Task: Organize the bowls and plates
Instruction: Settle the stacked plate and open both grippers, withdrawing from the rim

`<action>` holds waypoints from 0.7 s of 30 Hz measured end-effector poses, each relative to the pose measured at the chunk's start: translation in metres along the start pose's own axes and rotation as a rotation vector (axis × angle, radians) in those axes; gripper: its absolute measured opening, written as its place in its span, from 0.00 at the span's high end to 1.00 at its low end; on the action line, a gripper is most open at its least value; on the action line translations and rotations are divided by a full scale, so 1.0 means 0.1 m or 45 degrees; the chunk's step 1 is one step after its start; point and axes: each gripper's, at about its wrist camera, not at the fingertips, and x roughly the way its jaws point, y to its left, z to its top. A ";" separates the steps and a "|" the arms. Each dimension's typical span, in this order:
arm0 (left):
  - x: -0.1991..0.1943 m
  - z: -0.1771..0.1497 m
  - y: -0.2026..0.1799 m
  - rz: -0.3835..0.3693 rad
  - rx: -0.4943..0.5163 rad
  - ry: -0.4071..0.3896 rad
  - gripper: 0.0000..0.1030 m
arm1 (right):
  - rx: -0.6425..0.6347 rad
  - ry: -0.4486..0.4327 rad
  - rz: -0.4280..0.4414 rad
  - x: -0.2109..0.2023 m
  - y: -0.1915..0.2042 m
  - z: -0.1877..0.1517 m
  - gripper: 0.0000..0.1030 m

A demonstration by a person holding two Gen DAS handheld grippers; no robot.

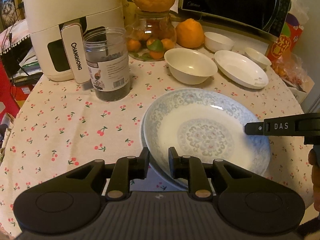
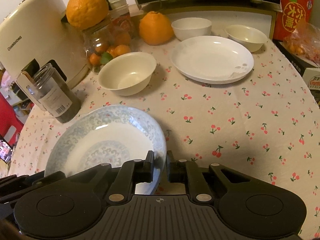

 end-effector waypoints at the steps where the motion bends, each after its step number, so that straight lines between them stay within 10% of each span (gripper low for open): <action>1: 0.01 0.00 0.02 -0.002 -0.004 0.009 0.82 | -0.004 -0.002 -0.002 0.00 0.01 0.00 0.93; 12: 0.03 0.01 0.06 -0.031 -0.043 0.035 0.76 | 0.018 -0.009 0.032 -0.02 -0.03 0.02 0.86; 21: 0.05 0.05 0.07 -0.039 -0.078 0.060 0.46 | 0.132 0.008 0.106 -0.10 -0.16 0.12 0.66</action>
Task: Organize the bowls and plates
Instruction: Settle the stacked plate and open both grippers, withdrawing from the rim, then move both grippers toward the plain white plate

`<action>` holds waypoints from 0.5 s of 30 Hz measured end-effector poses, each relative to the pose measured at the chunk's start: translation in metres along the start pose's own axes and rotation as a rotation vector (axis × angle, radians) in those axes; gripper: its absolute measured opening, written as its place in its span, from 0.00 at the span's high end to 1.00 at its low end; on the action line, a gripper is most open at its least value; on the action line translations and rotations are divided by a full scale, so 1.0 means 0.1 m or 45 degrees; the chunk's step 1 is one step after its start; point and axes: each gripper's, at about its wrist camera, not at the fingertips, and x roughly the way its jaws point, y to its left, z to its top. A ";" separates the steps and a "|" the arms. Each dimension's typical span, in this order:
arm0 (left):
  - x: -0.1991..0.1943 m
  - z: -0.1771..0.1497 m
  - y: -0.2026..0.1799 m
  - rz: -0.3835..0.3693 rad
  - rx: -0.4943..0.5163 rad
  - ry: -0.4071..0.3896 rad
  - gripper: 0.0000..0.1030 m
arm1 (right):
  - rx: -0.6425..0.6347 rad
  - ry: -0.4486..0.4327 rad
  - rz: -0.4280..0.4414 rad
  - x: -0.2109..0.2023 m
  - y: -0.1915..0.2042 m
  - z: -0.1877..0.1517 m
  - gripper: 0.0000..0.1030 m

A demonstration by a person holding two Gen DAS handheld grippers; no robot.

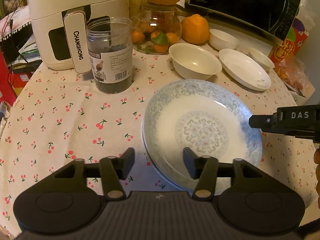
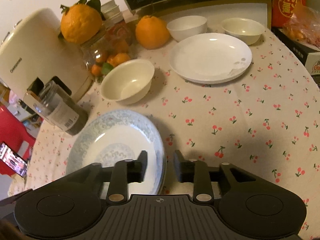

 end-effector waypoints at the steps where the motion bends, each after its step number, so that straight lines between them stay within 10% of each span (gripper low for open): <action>1: 0.00 0.01 0.00 0.001 -0.002 -0.001 0.41 | 0.003 -0.005 0.002 -0.02 -0.01 0.01 0.61; 15: 0.01 0.29 -0.27 -0.033 -0.012 0.038 0.07 | 0.094 -0.054 0.034 -0.22 -0.20 0.31 0.20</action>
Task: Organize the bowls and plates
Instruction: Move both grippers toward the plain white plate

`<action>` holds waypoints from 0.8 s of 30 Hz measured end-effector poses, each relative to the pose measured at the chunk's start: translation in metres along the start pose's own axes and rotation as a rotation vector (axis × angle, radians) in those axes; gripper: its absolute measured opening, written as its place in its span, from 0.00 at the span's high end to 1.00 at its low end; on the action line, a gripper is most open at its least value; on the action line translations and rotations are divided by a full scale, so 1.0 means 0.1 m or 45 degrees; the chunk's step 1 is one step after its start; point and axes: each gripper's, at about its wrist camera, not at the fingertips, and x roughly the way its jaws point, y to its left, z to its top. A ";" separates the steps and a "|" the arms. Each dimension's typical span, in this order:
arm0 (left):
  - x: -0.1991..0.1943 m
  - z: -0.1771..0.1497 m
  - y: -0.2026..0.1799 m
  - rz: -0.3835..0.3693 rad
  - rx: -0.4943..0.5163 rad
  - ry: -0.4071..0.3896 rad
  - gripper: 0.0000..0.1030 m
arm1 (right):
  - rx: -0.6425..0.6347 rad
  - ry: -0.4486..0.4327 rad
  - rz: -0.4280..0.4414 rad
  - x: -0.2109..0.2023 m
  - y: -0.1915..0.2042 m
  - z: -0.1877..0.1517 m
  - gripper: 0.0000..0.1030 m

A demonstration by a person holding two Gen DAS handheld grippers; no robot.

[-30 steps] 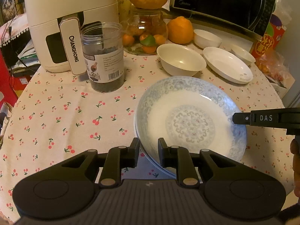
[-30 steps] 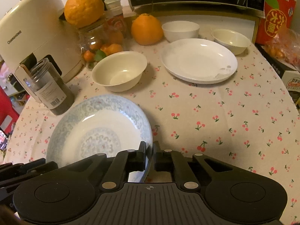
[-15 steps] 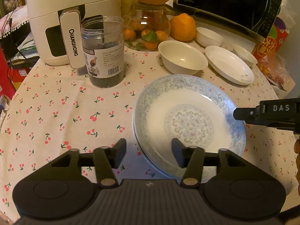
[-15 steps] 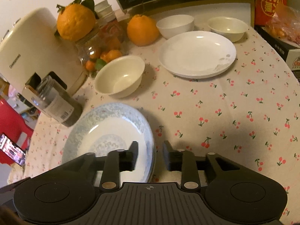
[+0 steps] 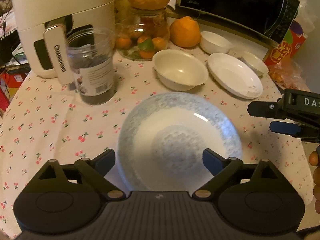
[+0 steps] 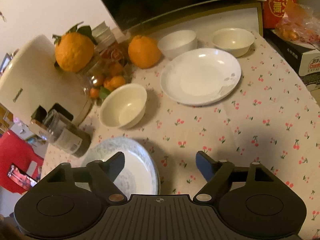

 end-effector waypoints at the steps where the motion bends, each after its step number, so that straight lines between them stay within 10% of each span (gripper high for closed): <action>1: 0.00 0.03 -0.03 -0.003 -0.003 0.004 0.06 | 0.003 -0.007 0.003 -0.02 -0.01 0.03 0.18; 24: 0.40 0.79 -0.58 -0.073 0.012 -0.044 0.01 | 0.235 -0.108 -0.063 0.00 -0.69 0.63 0.09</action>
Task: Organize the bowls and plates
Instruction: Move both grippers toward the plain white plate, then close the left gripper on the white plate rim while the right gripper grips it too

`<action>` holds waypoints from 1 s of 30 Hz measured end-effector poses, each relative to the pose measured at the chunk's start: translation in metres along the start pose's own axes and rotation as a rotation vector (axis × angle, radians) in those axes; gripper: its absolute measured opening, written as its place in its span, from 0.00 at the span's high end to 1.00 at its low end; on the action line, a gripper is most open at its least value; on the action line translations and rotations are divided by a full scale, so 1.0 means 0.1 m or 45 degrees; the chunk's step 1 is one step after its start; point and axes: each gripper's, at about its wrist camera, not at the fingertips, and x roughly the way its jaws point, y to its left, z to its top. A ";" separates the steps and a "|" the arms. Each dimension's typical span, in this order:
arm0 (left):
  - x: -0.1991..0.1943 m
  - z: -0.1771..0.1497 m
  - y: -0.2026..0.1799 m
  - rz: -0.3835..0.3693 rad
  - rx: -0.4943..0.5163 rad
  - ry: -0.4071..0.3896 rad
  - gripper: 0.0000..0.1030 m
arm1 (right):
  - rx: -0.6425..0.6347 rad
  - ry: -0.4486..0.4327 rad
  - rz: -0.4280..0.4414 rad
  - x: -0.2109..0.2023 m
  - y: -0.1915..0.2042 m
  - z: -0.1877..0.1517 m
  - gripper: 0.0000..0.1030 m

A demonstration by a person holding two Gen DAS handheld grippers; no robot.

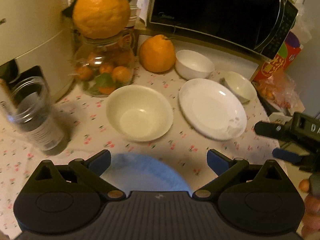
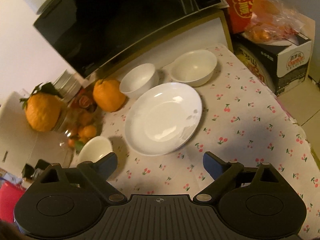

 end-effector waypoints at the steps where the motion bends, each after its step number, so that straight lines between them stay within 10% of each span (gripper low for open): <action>1: 0.03 0.03 -0.02 -0.004 0.004 -0.006 0.01 | 0.008 0.005 -0.002 0.03 -0.02 0.02 0.09; 30: 1.12 0.74 -0.35 -0.207 0.176 -0.051 0.14 | 0.313 0.002 -0.029 0.63 -0.63 0.26 0.09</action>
